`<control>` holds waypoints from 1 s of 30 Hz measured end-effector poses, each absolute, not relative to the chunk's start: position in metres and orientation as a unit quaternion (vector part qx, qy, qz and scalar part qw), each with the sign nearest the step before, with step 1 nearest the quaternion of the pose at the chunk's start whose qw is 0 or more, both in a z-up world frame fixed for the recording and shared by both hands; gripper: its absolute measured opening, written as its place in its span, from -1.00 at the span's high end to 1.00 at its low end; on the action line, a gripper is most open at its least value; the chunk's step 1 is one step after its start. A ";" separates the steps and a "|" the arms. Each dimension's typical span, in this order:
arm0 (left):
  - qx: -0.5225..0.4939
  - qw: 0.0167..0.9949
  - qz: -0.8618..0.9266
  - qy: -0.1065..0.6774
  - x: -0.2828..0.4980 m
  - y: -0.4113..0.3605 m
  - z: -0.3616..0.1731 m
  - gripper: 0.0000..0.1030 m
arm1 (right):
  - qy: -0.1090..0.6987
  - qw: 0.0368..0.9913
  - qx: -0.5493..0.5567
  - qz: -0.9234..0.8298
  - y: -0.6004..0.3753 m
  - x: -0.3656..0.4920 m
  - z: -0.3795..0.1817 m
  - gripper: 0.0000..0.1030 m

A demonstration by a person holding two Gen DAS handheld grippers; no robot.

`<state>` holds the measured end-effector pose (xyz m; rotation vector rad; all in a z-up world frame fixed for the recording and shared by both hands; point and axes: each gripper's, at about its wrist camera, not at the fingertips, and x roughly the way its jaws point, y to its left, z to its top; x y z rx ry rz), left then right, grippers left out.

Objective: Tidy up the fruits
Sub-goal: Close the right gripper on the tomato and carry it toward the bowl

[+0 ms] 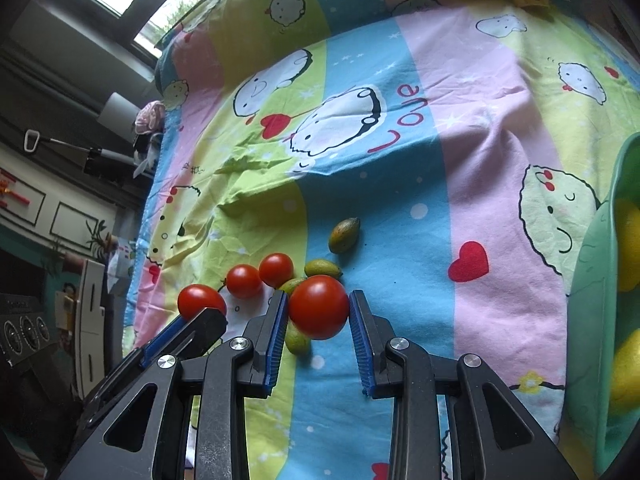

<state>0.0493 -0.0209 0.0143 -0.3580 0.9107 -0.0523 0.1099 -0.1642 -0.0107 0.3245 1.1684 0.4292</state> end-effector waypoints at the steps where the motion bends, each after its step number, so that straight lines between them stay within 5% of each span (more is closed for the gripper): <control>1: -0.168 0.886 -0.029 0.431 0.048 -0.024 0.018 0.44 | 0.541 0.802 0.154 0.200 -0.166 0.109 -0.008 0.36; 30: -0.076 0.920 -0.139 0.359 0.035 -0.113 0.072 0.44 | 0.428 0.867 0.223 0.125 -0.255 0.080 0.053 0.36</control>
